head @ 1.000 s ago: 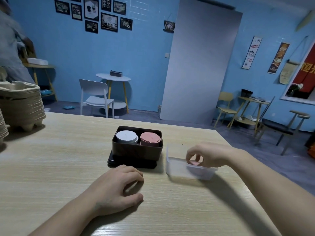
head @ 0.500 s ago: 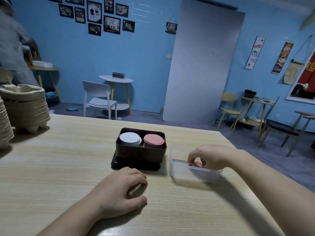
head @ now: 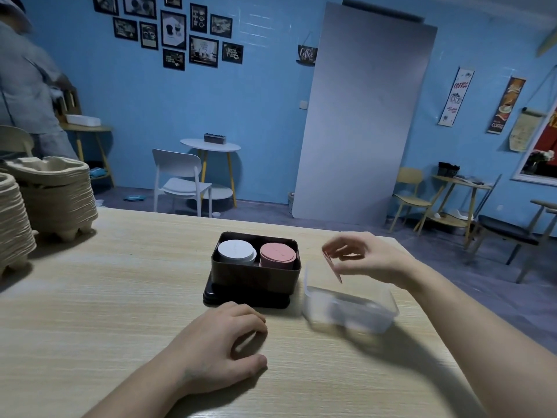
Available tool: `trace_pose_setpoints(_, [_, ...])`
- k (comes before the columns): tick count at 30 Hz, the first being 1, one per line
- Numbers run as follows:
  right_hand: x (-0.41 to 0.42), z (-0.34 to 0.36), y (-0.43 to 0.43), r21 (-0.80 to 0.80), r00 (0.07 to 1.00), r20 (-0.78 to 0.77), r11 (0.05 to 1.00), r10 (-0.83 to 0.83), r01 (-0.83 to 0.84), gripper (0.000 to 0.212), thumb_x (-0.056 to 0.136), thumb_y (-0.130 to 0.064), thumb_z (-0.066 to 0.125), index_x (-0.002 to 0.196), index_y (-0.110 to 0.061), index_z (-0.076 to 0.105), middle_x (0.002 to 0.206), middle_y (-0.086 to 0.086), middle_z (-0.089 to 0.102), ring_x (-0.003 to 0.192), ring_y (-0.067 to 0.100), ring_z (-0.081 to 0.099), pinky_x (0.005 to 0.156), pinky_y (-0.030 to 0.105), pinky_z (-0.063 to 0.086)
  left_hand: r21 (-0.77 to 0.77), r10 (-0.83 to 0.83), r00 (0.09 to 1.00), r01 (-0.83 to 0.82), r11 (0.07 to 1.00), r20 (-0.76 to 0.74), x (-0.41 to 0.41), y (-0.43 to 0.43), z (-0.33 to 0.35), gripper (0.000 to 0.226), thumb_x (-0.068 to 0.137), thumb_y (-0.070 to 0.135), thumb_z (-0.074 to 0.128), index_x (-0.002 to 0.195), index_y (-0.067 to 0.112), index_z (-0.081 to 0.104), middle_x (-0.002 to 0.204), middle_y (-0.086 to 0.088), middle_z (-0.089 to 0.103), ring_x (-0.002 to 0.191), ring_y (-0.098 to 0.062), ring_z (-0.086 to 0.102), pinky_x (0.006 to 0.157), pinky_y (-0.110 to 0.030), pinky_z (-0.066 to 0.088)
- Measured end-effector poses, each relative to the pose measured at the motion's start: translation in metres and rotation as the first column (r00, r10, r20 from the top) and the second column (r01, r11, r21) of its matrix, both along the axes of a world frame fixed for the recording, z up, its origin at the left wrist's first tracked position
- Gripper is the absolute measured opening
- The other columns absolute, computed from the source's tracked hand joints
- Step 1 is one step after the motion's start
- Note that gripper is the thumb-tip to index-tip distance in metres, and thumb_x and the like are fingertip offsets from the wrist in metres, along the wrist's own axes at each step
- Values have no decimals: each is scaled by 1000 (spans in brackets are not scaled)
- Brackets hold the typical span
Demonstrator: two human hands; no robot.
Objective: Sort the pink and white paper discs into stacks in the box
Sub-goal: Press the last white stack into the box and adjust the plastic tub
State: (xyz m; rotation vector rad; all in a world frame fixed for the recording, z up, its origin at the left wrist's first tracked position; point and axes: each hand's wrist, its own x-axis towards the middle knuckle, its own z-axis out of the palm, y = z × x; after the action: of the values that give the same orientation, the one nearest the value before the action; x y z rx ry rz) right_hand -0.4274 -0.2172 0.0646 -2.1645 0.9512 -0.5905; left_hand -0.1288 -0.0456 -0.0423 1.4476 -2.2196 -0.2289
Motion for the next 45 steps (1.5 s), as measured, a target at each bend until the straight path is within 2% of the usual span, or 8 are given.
trace_pose_setpoints(4, [23, 2, 0, 43, 993, 115, 998, 30, -35, 27, 85, -7, 78, 109, -20, 75, 104, 9, 75, 96, 20, 69, 86, 35, 52, -2, -1, 1000, 1, 1000, 3, -1, 0, 0, 53, 83, 71, 60, 125, 40, 65, 132, 33, 54, 126, 12, 43, 105, -18, 40])
trace_pose_setpoints(13, [76, -2, -12, -25, 985, 167, 998, -49, 54, 39, 78, -20, 81, 116, -23, 71, 108, -2, 77, 102, 13, 73, 90, 33, 59, 4, -4, 1000, 4, 1000, -1, -1, 0, 1, 54, 83, 69, 61, 128, 38, 64, 134, 30, 55, 126, 10, 43, 107, -20, 39])
trace_pose_setpoints(15, [87, -5, -13, -57, 990, 131, 996, -59, 67, 40, 77, -27, 82, 115, -26, 70, 108, -6, 76, 102, 11, 73, 92, 35, 59, 0, -5, 1000, 5, 1000, 3, 0, 0, 1, 54, 84, 69, 62, 128, 38, 64, 134, 29, 55, 126, 9, 44, 106, -21, 40])
trace_pose_setpoints(18, [102, -9, -12, -144, 996, 22, 986, -88, 90, 42, 77, -40, 81, 115, -32, 68, 112, -14, 74, 105, 3, 71, 89, 26, 56, 0, -2, 1000, 2, 1000, 3, 0, 0, 0, 55, 83, 70, 61, 128, 38, 64, 134, 29, 55, 125, 8, 44, 105, -23, 43])
trace_pose_setpoints(21, [111, -14, -10, -267, 989, -113, 962, -97, 64, 44, 84, -37, 80, 124, -29, 64, 124, -15, 67, 111, 3, 67, 83, 19, 49, 4, 2, 1000, -2, 1000, 2, 0, -1, -1, 55, 83, 71, 61, 127, 38, 63, 133, 29, 55, 125, 7, 44, 104, -24, 43])
trace_pose_setpoints(26, [114, -16, -10, -365, 967, -223, 930, -126, 37, 43, 81, -36, 78, 121, -27, 64, 121, -9, 67, 112, 11, 65, 95, 32, 55, -5, -3, 1000, 3, 1000, 0, 0, 0, 0, 53, 84, 69, 63, 126, 38, 64, 132, 29, 56, 124, 8, 45, 104, -22, 42])
trace_pose_setpoints(30, [112, -18, -9, -387, 964, -226, 921, -141, 44, 35, 83, -39, 77, 113, -27, 65, 110, -10, 70, 105, 14, 65, 94, 39, 55, -4, 0, 1000, 0, 1000, 1, -1, 0, 0, 51, 85, 69, 63, 126, 38, 64, 133, 30, 55, 124, 9, 44, 103, -20, 42])
trace_pose_setpoints(45, [114, -21, -2, -403, 954, -250, 913, -167, 54, 25, 91, -40, 79, 108, -26, 68, 111, -7, 71, 101, 12, 64, 88, 29, 54, -9, 27, 1000, -27, 1000, -6, -3, 3, 3, 50, 84, 67, 64, 124, 38, 65, 131, 30, 56, 124, 8, 44, 103, -18, 41])
